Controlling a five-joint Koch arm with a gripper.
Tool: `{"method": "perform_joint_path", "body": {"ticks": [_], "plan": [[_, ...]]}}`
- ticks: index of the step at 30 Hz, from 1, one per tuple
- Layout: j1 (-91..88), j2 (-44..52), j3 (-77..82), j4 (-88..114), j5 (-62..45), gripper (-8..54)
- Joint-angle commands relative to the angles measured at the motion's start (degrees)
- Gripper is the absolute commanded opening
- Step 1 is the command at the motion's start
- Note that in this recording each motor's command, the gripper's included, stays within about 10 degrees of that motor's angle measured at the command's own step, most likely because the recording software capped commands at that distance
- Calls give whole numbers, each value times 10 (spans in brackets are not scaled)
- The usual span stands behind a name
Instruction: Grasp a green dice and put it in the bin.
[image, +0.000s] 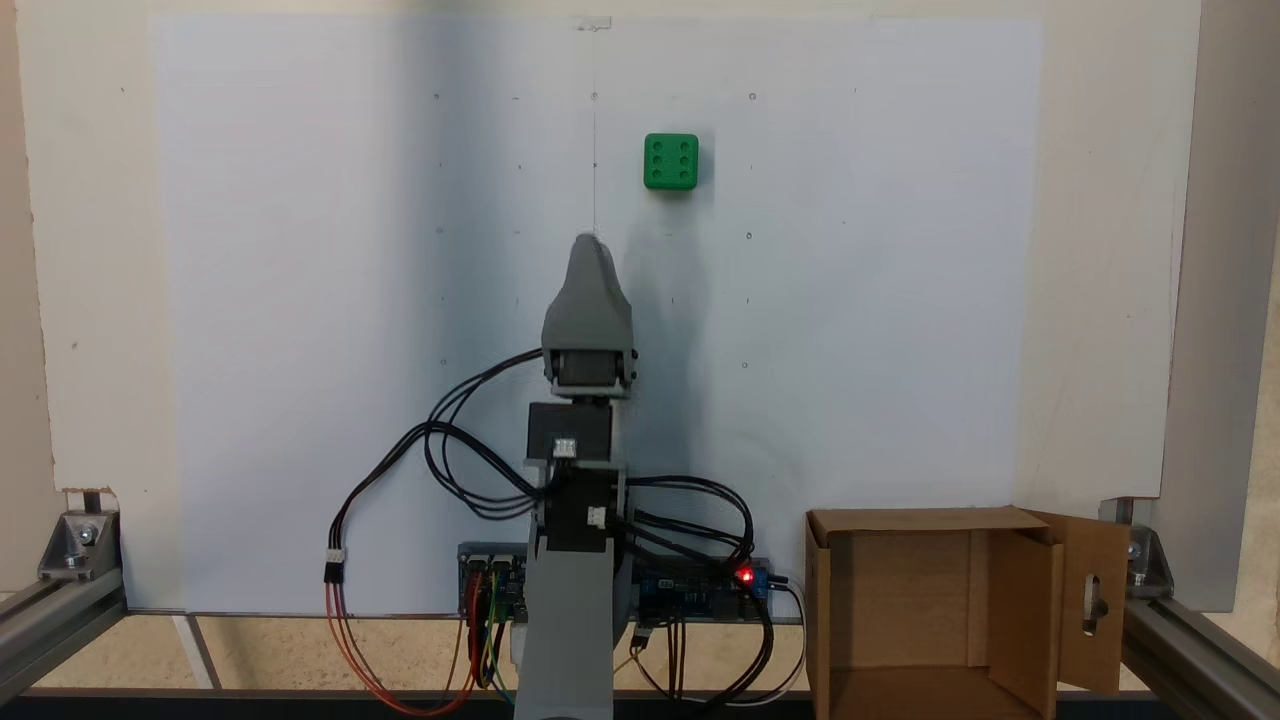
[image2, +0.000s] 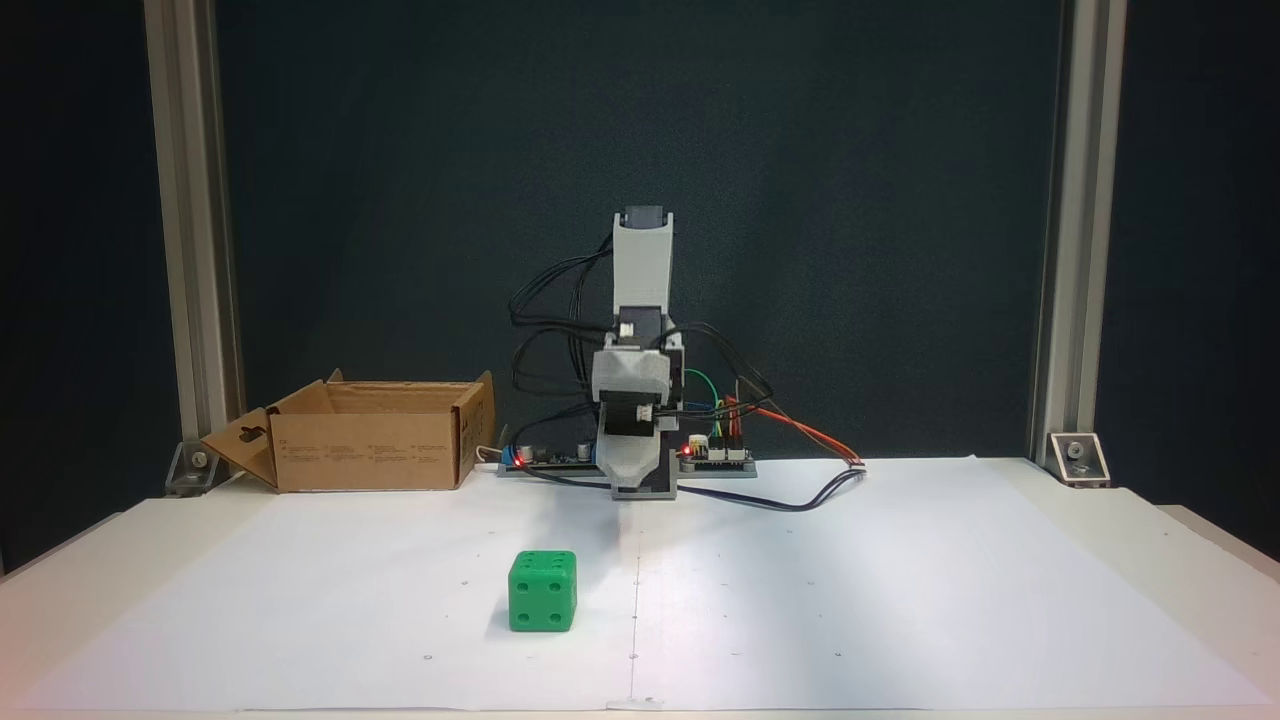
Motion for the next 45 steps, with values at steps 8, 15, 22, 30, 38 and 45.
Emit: {"method": "perform_joint_path", "body": {"ticks": [8,15,22,30,38,45], "plan": [[0,61,-253,361,31,439],[8,58,-384,627,37,433],[25,-95,-555,884,37,432],[70,-253,-754,1148,22,442],[87,-364,-944,1259,-38,444],[95,-446,-1033,1284,-93,446]]}}
